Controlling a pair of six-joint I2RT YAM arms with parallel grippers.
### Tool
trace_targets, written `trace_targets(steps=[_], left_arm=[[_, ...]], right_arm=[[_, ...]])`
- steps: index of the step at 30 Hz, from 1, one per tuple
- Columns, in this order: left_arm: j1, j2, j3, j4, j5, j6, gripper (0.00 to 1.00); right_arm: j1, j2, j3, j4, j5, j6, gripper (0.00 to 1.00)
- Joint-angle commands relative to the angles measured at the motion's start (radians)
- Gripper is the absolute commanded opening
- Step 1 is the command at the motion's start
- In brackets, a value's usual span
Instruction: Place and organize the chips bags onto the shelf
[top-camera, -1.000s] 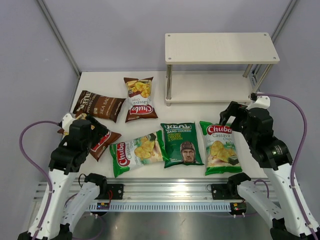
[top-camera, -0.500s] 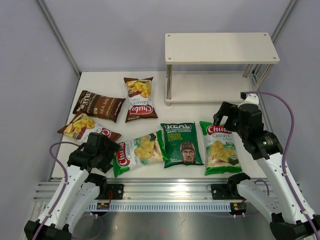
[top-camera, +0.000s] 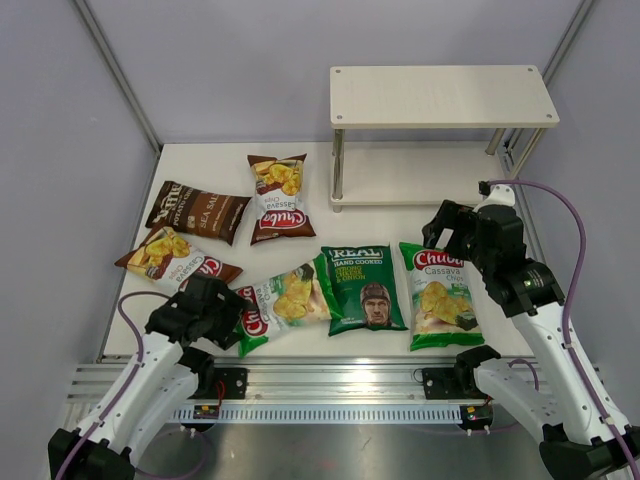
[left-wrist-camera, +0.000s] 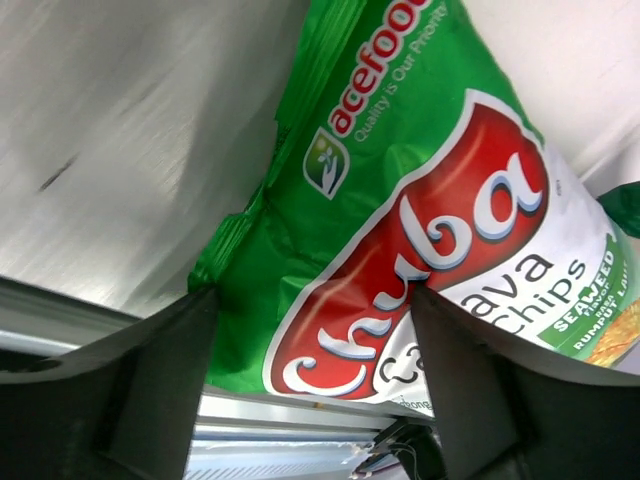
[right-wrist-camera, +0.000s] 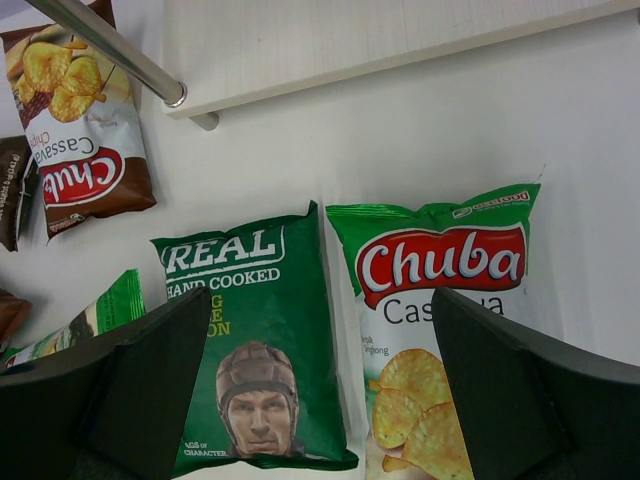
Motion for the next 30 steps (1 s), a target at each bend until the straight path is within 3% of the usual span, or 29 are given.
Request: trace_targets(steps=[1, 4, 5, 8, 11, 14, 15, 23, 26, 30], left_arm=[[-0.007, 0.018, -0.044, 0.032, -0.04, 0.003, 0.75], [-0.007, 0.018, -0.074, 0.093, -0.028, 0.01, 0.6], [-0.007, 0.018, -0.082, 0.11, -0.021, 0.013, 0.47], [-0.007, 0.014, -0.085, 0.13, -0.02, 0.023, 0.26], [-0.007, -0.009, -0.068, 0.124, -0.05, 0.042, 0.14], [-0.005, -0.058, -0.077, 0.171, -0.06, 0.068, 0.08], [-0.007, -0.075, -0.085, 0.191, -0.058, 0.074, 0.01], [-0.005, -0.138, -0.113, 0.27, -0.058, 0.124, 0.0], [-0.007, -0.17, -0.096, 0.311, -0.054, 0.216, 0.0], [-0.005, -0.241, -0.032, 0.307, -0.06, 0.307, 0.0]], right_arm=[[0.003, -0.003, 0.004, 0.049, -0.041, 0.011, 0.99], [0.003, -0.008, -0.003, 0.048, -0.049, 0.014, 1.0], [0.003, -0.011, -0.004, 0.049, -0.052, 0.013, 0.99], [0.004, -0.015, -0.009, 0.044, -0.051, 0.011, 0.99], [0.003, -0.014, -0.013, 0.048, -0.054, 0.008, 1.0], [0.003, -0.006, -0.019, 0.055, -0.071, 0.01, 0.99], [0.003, -0.005, -0.021, 0.064, -0.075, 0.01, 1.0], [0.003, 0.008, -0.018, 0.074, -0.091, 0.01, 1.0], [0.004, 0.014, -0.021, 0.081, -0.104, 0.01, 0.99], [0.003, 0.04, -0.033, 0.11, -0.239, -0.018, 1.0]])
